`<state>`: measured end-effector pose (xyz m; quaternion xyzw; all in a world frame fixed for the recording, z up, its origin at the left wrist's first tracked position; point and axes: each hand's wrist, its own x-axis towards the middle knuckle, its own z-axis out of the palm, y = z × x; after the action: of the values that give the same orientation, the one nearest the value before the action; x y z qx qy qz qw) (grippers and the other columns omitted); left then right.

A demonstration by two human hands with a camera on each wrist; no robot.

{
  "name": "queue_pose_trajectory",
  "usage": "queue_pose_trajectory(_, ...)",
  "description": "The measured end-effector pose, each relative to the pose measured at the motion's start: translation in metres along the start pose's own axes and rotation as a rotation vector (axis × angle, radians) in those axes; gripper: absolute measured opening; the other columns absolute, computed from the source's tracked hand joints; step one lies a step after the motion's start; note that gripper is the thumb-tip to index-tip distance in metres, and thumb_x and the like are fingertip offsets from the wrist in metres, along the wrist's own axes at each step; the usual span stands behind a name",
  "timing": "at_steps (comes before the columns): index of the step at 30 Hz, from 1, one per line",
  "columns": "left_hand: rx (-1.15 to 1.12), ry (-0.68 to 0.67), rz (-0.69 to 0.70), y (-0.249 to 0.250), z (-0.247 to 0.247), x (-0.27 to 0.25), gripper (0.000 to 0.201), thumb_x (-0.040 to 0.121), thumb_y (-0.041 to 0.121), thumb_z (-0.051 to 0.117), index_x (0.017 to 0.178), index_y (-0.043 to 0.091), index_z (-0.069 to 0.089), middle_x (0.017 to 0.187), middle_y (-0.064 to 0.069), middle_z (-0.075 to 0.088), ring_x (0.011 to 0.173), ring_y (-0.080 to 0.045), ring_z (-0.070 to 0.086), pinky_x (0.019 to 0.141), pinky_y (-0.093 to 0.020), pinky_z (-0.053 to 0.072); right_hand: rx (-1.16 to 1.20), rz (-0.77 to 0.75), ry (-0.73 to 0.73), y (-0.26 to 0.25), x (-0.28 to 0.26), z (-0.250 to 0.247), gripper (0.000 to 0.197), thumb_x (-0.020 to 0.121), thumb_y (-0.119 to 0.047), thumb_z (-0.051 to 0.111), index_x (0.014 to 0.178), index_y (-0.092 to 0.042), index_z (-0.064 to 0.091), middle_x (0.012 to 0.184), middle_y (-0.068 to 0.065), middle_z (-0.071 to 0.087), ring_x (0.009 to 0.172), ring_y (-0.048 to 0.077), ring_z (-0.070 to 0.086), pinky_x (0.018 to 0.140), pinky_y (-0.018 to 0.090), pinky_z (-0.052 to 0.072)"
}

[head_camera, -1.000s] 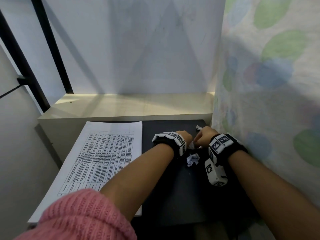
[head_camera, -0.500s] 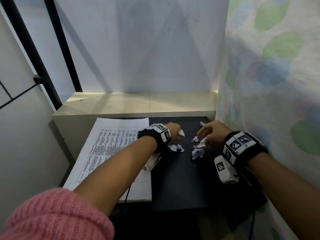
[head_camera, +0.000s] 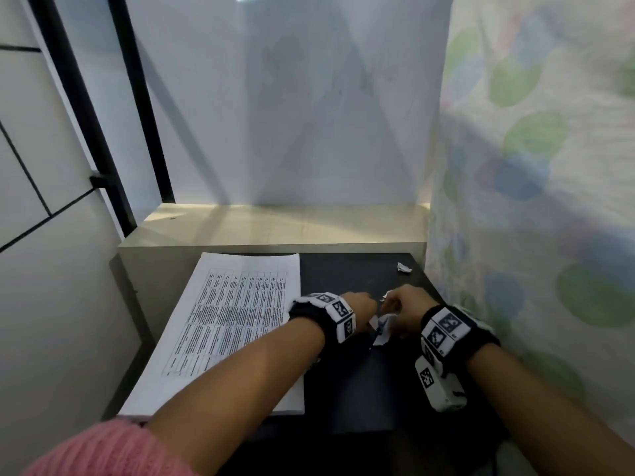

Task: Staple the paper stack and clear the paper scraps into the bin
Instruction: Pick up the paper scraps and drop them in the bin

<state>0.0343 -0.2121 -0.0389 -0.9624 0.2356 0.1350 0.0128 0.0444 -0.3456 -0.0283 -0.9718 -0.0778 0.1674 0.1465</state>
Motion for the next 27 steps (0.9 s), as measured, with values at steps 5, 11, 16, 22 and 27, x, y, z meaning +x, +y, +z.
queue_pose_trajectory(5,-0.034,0.005,-0.058,0.000,0.002,0.000,0.039,0.095,0.019,0.048,0.126,-0.004,0.050,0.136,-0.021,0.046,0.124,-0.038,0.050,0.102,-0.043,0.039,-0.013,0.017,0.031,-0.008,0.004,0.005,0.022,0.079,-0.020,0.072,0.100,-0.013,0.073,0.109,0.008,0.071,0.101,0.022,0.067,0.083,0.028,0.054)
queue_pose_trajectory(11,-0.245,0.052,-0.159,-0.009,0.015,-0.002,0.046,0.089,0.020,0.058,0.124,-0.002,0.038,0.131,-0.024,0.048,0.119,-0.042,0.051,0.099,-0.045,0.040,0.024,0.012,0.088,-0.021,0.000,0.009,0.008,0.078,-0.018,0.071,0.075,-0.015,0.064,0.108,0.011,0.070,0.103,0.024,0.065,0.080,0.026,0.051)
queue_pose_trajectory(16,-0.267,-0.008,-0.160,-0.007,0.013,-0.006,0.048,0.090,0.026,0.054,0.131,0.004,0.040,0.134,-0.021,0.042,0.121,-0.043,0.048,0.101,-0.045,0.039,0.150,0.042,0.167,-0.023,-0.001,0.010,0.035,0.081,-0.014,0.065,0.052,-0.022,0.048,0.103,0.010,0.072,0.101,0.023,0.066,0.075,0.023,0.048)
queue_pose_trajectory(22,-0.211,-0.028,-0.207,-0.004,0.016,-0.005,0.049,0.082,0.038,0.061,0.122,0.013,0.048,0.128,-0.017,0.045,0.113,-0.045,0.050,0.097,-0.050,0.044,0.321,0.039,0.060,-0.015,0.002,0.013,0.028,0.076,-0.004,0.069,0.054,-0.020,0.060,0.070,0.004,0.064,0.059,0.009,0.054,0.056,0.018,0.046)
queue_pose_trajectory(27,-0.193,-0.028,-0.192,-0.005,0.022,0.005,0.043,0.080,0.038,0.057,0.116,0.015,0.051,0.123,-0.016,0.051,0.118,-0.041,0.047,0.097,-0.052,0.041,0.547,0.051,-0.029,-0.007,0.006,0.012,0.018,0.078,0.003,0.066,0.063,-0.008,0.068,0.066,0.011,0.062,0.065,0.023,0.061,0.071,0.036,0.056)
